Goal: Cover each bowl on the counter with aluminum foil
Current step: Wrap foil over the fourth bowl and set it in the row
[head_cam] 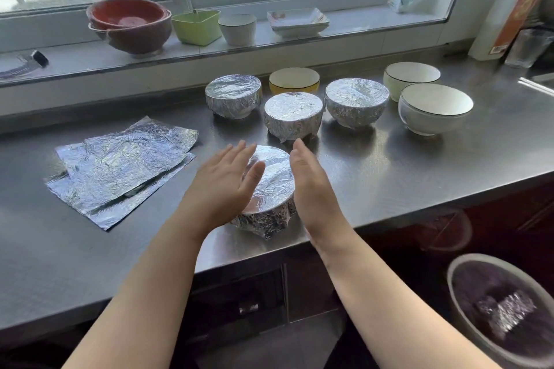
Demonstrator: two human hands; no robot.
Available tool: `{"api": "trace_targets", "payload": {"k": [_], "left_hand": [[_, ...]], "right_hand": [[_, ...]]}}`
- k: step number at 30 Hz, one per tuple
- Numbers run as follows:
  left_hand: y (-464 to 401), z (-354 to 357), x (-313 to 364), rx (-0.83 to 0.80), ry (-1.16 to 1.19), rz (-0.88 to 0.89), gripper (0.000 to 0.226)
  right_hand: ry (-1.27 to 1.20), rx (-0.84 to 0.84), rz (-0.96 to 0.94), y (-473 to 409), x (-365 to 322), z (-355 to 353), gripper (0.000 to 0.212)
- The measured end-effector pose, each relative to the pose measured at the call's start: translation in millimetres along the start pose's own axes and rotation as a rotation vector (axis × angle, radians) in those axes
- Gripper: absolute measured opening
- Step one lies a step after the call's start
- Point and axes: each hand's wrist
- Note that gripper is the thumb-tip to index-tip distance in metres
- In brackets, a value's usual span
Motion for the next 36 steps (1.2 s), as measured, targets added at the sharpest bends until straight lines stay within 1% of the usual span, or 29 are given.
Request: {"api": "trace_targets", "payload": {"k": [4, 7, 13, 16, 18, 20, 22, 25, 26, 28, 31, 36], "left_hand": [[0, 2, 0, 0.011, 0.025, -0.012, 0.091], [-1, 4, -1, 0.007, 0.013, -0.017, 0.092], [-1, 5, -3, 0.01, 0.002, -0.017, 0.091], [-1, 2, 1, 0.012, 0.014, -0.022, 0.081], [0, 1, 3, 0.013, 0.012, -0.019, 0.077], [0, 1, 2, 0.02, 0.006, -0.011, 0.08], [0, 2, 2, 0.027, 0.007, -0.002, 0.086], [0, 3, 1, 0.037, 0.01, 0.003, 0.087], [0, 2, 1, 0.036, 0.007, 0.001, 0.087], [0, 2, 2, 0.034, 0.002, -0.004, 0.087], [1, 1, 3, 0.035, 0.002, -0.015, 0.086], [2, 0, 6, 0.034, 0.002, -0.035, 0.084]], "right_hand": [[-0.02, -0.022, 0.046, -3, -2, 2, 0.053], [0.016, -0.033, 0.08, -4, -1, 5, 0.054], [0.105, 0.019, 0.067, -8, 7, 15, 0.057], [0.069, 0.036, 0.067, -12, 13, 17, 0.06], [0.022, 0.036, 0.08, -15, 16, 18, 0.067], [-0.028, 0.025, 0.091, -19, 18, 18, 0.076], [-0.083, 0.005, 0.092, -21, 19, 15, 0.069], [-0.171, -0.072, 0.112, -24, 23, 8, 0.035], [-0.191, -0.086, 0.115, -26, 25, 7, 0.031], [-0.222, -0.083, 0.127, -28, 30, 6, 0.034], [-0.257, -0.104, 0.161, -31, 33, 7, 0.046], [-0.339, -0.155, 0.272, -39, 34, 3, 0.051]]}}
Point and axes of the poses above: each hand's wrist, its own y-axis away from the middle knuckle, its own z-axis out of the palm, x = y × z, and after that the axes turned 9 degrees about z, right-handed
